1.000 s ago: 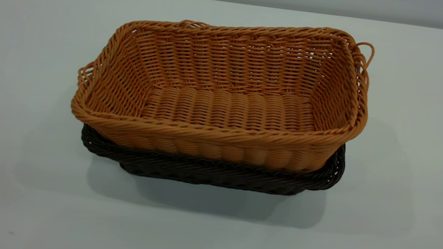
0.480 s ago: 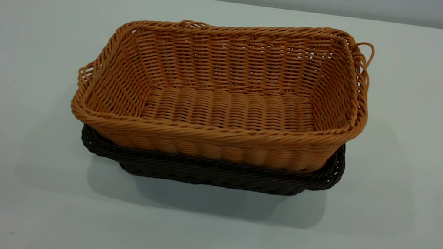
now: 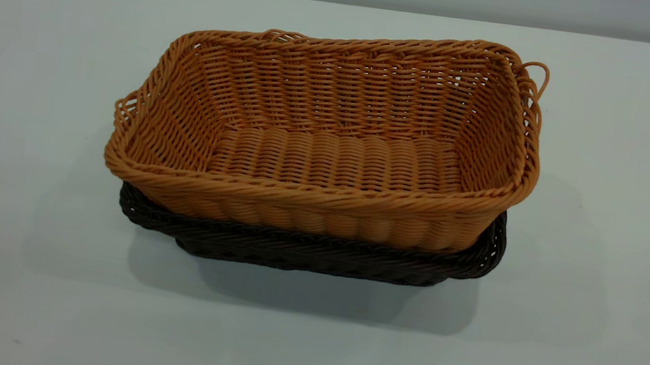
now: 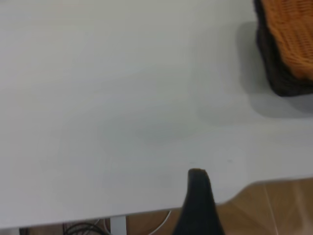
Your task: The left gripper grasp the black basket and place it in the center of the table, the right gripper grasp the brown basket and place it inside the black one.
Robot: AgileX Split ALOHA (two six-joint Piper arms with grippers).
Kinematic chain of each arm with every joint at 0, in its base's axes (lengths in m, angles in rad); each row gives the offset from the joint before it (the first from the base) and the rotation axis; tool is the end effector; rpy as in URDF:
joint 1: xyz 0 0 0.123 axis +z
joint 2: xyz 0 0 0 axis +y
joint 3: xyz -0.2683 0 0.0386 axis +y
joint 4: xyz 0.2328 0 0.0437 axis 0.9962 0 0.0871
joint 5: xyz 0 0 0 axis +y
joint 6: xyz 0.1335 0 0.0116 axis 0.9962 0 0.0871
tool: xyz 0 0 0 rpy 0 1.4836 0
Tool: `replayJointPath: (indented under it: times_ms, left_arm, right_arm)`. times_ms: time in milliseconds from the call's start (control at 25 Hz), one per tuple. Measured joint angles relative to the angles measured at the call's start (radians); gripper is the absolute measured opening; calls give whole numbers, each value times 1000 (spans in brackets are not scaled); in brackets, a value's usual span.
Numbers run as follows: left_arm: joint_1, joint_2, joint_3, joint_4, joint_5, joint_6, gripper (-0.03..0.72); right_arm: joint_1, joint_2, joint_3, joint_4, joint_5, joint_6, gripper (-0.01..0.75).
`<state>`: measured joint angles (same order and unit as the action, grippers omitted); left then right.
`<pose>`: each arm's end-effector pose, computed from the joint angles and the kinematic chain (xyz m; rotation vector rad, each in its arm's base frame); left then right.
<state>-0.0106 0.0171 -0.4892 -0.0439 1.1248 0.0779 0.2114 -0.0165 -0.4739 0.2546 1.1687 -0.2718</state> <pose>0.0328 -0.0057 0.2392 0.0975 2.1332 -0.0139 0.0179 0.0356 0.2340 -0.5396 2.0758 0.2752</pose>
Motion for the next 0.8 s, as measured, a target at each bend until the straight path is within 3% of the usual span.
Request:
replayJointPath:
  times_ms: [200, 800]
  left_arm:
    - [0, -36, 0, 70, -3, -100, 524]
    - [0, -36, 4, 77, -3, -112, 524]
  right_arm:
    - [0, 0, 0, 0, 0, 0, 587]
    - [-17, 0, 0, 0, 0, 0, 587]
